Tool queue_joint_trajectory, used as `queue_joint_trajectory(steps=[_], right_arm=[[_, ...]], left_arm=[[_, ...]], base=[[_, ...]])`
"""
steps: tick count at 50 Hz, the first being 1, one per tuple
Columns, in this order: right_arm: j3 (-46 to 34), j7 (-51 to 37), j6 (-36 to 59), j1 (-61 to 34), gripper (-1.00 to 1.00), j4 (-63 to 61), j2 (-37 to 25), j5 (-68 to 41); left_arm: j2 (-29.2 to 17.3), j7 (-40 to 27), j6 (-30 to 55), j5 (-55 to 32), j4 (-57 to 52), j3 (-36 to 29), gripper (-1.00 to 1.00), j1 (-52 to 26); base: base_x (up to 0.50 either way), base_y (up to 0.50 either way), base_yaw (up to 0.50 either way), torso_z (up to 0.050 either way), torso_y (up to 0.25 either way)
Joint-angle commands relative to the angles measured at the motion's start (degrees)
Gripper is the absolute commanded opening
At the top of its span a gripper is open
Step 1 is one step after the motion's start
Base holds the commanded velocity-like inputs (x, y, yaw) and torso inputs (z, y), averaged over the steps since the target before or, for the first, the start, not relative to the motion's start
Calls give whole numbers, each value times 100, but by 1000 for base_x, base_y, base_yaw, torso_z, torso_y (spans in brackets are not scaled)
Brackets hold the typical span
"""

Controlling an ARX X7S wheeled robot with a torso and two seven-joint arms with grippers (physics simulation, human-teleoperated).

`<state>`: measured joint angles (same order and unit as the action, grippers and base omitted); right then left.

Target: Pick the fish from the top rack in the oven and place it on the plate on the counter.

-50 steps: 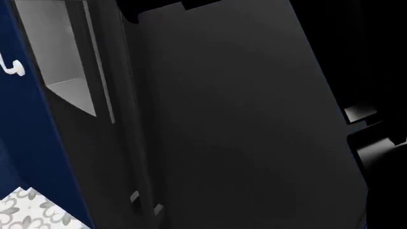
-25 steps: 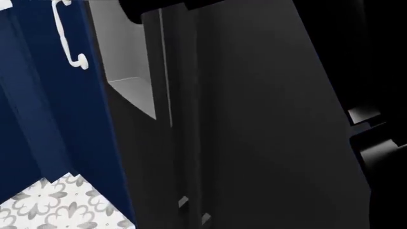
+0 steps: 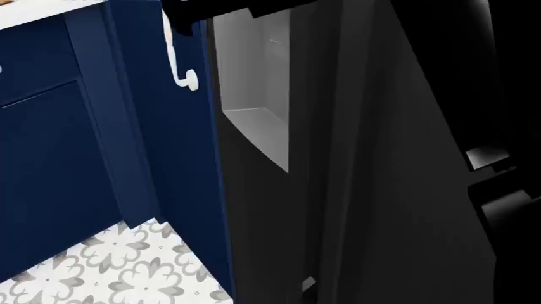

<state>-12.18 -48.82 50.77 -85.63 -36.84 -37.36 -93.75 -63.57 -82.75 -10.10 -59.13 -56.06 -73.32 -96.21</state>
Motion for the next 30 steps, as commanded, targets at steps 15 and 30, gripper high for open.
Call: queue_joint_trajectory(steps=[15, 30], right_arm=[[11, 24, -33, -10, -100, -7, -41, 29], [23, 64, -77, 41, -100, -20, -79, 49]], left_arm=[[26, 3, 53, -37, -22, 73, 100, 13], [81, -10, 114, -60, -32, 112, 100, 6]], base=[[56, 71, 500, 0, 0], [55, 84, 500, 0, 0]])
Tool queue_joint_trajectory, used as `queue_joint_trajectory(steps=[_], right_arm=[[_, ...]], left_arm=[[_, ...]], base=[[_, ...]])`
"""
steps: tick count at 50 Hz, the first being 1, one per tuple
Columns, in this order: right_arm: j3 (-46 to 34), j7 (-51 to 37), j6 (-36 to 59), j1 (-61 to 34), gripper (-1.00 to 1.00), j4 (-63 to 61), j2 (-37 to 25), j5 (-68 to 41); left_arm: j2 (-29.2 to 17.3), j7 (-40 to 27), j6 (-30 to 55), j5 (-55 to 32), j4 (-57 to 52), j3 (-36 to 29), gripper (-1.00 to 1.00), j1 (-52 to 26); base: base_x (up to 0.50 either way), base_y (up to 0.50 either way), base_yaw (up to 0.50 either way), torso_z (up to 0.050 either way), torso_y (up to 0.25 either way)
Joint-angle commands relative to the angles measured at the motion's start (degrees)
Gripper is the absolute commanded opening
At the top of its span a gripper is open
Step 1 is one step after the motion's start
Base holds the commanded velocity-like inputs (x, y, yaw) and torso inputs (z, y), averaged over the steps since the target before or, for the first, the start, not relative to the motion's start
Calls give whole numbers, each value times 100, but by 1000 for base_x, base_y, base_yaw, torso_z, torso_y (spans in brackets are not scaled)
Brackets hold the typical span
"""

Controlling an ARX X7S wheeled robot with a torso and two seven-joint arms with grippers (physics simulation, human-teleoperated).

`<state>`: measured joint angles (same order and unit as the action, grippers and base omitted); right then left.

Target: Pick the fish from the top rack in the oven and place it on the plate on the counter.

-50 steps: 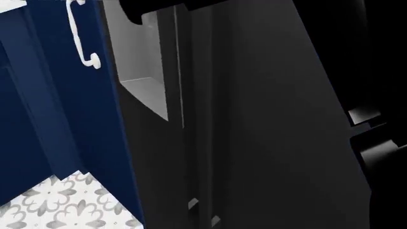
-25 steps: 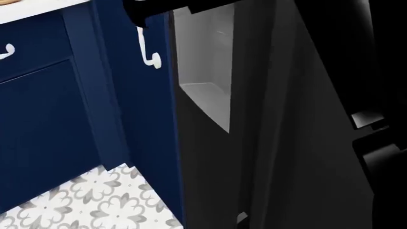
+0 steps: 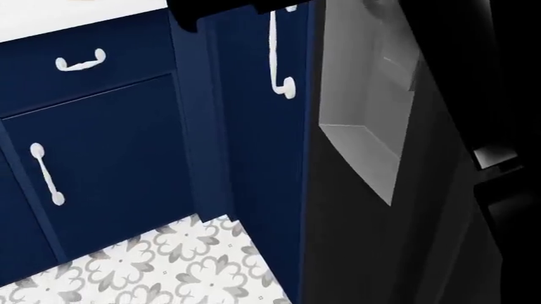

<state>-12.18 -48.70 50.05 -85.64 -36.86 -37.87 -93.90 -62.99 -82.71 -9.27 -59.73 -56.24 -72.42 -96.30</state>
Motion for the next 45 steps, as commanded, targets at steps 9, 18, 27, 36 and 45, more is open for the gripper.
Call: queue_joint_trajectory(steps=[9, 18, 27, 36, 45], right_arm=[[33, 37, -36, 60, -100, -35, -44, 41], [21, 17, -47, 45, -100, -37, -56, 34], [4, 5, -62, 26, -100, -42, -49, 22], [-26, -35, -49, 19, -100, -20, -81, -44], [-63, -27, -39, -25, -100, 1, -75, -15]], left_arm=[[29, -24, 72, -6, -31, 45, 100, 12], [35, -34, 86, -22, -42, 71, 100, 19], [28, -40, 86, -22, -56, 95, 100, 41], [51, -1, 83, -47, -41, 123, 100, 40], [34, 13, 54, -19, -37, 132, 100, 102]], base=[[50, 92, 500, 0, 0], [47, 100, 500, 0, 1], [42, 102, 500, 0, 0], [37, 108, 500, 0, 0], [-339, 223, 111, 0, 0]])
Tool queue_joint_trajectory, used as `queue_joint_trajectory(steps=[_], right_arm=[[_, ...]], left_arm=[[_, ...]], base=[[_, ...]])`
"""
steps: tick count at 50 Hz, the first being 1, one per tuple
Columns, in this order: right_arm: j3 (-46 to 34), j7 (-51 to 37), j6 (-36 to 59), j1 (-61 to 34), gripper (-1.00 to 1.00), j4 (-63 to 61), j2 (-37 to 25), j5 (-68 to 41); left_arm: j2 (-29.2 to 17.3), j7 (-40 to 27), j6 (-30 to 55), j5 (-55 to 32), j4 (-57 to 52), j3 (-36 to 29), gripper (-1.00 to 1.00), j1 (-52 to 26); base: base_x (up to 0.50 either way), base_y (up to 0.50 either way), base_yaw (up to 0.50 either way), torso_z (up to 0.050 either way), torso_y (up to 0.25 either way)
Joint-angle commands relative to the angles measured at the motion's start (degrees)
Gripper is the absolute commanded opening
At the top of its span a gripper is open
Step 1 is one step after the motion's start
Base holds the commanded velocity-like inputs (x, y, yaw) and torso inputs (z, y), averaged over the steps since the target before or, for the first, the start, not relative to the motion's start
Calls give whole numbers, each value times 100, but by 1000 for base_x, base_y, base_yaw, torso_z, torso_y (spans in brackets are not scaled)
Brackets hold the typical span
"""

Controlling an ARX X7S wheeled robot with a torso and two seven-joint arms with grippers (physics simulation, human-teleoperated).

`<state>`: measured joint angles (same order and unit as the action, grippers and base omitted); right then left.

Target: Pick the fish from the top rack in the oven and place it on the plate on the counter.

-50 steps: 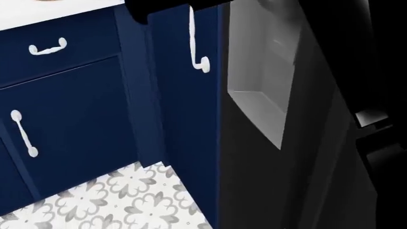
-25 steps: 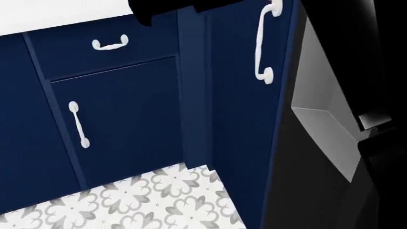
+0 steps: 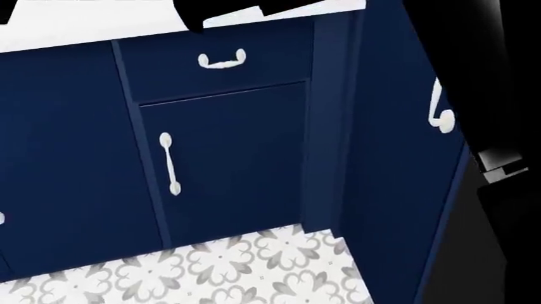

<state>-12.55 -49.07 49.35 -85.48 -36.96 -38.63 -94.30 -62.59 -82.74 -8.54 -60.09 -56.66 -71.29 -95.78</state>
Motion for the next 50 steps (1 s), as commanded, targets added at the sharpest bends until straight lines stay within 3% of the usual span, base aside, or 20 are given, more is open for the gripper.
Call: queue_joint_trajectory(steps=[1, 15, 38, 50], right_arm=[[-21, 6, 22, -39, -100, 13, 1, 17], [-17, -5, -9, -7, -100, -3, -33, -2], [-46, -7, -24, -20, -100, 0, -78, -40], [-60, 28, -32, -22, -100, -24, -96, -23]], left_arm=[[-5, 17, -18, 21, 3, 20, 100, 55], [27, -7, 30, 11, -17, 44, 100, 66], [75, -2, 77, -34, -28, 108, 100, 52], [64, 10, 57, -19, -26, 124, 100, 108]], base=[[-438, 255, 0, 0, 0], [-261, 203, 0, 0, 1], [344, 373, 0, 0, 1], [-67, 541, 0, 0, 1]])
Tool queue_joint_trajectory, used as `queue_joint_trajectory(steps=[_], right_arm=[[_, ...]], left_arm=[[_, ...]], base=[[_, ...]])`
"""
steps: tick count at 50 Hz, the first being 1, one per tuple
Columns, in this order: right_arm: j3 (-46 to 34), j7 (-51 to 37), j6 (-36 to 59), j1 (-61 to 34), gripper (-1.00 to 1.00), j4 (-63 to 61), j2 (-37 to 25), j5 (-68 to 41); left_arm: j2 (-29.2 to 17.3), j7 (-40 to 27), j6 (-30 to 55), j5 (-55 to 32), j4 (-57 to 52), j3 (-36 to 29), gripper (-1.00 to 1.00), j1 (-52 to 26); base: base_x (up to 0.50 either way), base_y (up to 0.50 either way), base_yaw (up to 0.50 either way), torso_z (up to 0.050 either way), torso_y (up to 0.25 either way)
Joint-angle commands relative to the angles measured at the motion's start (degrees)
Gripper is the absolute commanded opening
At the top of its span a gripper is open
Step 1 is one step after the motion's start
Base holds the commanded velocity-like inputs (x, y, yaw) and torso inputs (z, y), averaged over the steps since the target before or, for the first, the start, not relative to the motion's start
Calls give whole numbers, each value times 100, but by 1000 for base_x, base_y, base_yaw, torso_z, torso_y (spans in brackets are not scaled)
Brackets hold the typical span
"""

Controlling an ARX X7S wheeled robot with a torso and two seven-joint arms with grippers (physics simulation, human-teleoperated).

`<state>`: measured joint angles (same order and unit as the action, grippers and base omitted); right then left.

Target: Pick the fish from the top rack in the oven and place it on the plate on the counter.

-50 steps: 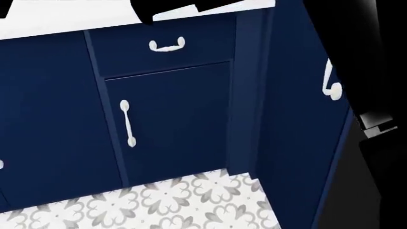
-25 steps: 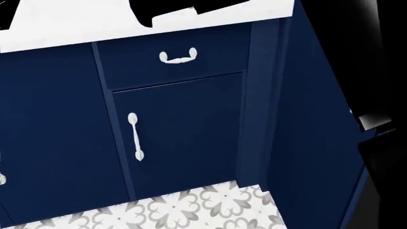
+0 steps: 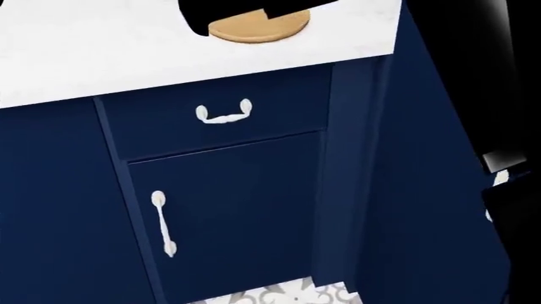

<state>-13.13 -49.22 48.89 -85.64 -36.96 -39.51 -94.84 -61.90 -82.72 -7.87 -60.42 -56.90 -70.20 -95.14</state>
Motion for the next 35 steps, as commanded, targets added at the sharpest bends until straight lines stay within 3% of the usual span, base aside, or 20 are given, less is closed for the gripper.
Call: queue_joint_trajectory(steps=[1, 35], right_arm=[[-6, 40, 12, -5, -100, -8, -2, 64], [-18, 115, -31, -2, -100, -53, -56, 129]], left_arm=[[-20, 6, -14, 18, 0, 18, 100, 53], [12, 5, 49, -4, -14, 92, 100, 71]], base=[[-91, 548, 0, 0, 10], [-25, 529, 0, 0, 1]])
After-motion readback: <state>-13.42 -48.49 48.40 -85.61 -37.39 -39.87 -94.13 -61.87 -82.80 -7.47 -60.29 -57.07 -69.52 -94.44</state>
